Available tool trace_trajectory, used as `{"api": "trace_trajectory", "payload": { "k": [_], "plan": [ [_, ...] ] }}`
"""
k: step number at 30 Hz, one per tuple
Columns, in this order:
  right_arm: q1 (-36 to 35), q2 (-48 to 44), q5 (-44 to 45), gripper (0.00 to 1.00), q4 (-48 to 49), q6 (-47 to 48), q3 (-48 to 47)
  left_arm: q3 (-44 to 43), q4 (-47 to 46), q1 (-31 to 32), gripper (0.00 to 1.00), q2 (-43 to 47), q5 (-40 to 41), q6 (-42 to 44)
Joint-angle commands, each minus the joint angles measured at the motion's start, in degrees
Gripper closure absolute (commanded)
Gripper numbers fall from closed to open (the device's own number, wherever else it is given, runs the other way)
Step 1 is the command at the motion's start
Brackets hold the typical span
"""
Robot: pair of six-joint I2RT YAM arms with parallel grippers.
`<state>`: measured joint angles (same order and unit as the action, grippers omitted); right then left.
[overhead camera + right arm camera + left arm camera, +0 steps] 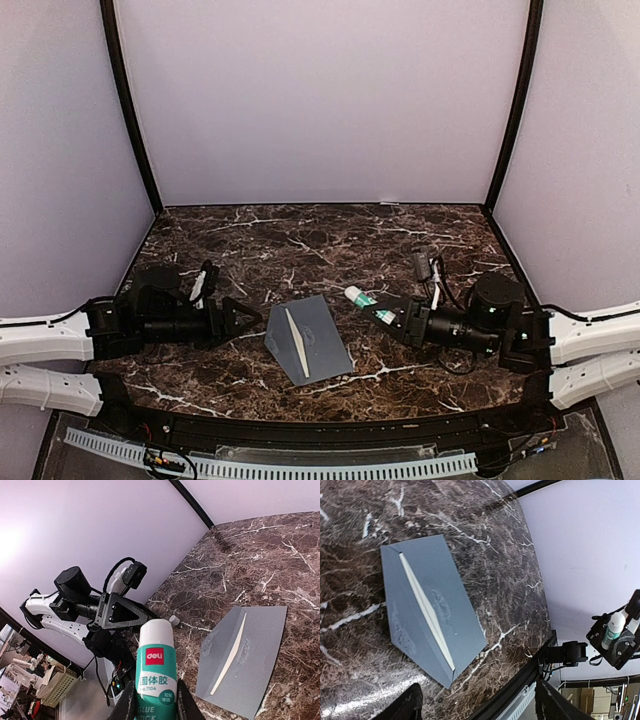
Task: Place the letter into the envelope and seal it
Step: Paint the envelope at the center of the board.
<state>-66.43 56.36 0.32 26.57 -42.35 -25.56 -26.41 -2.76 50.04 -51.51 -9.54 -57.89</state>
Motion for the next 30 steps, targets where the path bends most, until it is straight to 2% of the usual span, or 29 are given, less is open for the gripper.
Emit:
{"api": "trace_trajectory", "payload": {
  "k": [1,7,13,16,20,30],
  "plan": [
    [-0.6,0.8,1.3,1.00,5.9,-0.4,1.7,3.9,-0.1,-0.1,0.22,-0.4,4.1,-3.7],
    [-0.6,1.0,2.2,1.00,7.5,-0.3,2.8,10.1,-11.7,-1.8,0.22,-3.3,-0.3,-8.3],
    [-0.8,3.4,0.5,1.00,10.3,-0.4,2.9,7.0,-23.6,-0.9,0.23,-2.6,-7.9,-3.1],
    [-1.2,5.6,-2.8,1.00,11.5,0.7,1.4,2.0,-24.6,0.6,0.22,-4.4,-15.1,0.1],
    [-2.4,8.3,-4.5,1.00,11.8,2.0,-1.7,-5.8,-25.5,3.8,0.19,-9.0,-20.3,2.7],
    [-4.1,11.7,-6.5,1.00,9.9,3.3,-5.8,-13.3,-23.7,8.5,0.12,-17.4,-23.9,5.0]
  ]
}}
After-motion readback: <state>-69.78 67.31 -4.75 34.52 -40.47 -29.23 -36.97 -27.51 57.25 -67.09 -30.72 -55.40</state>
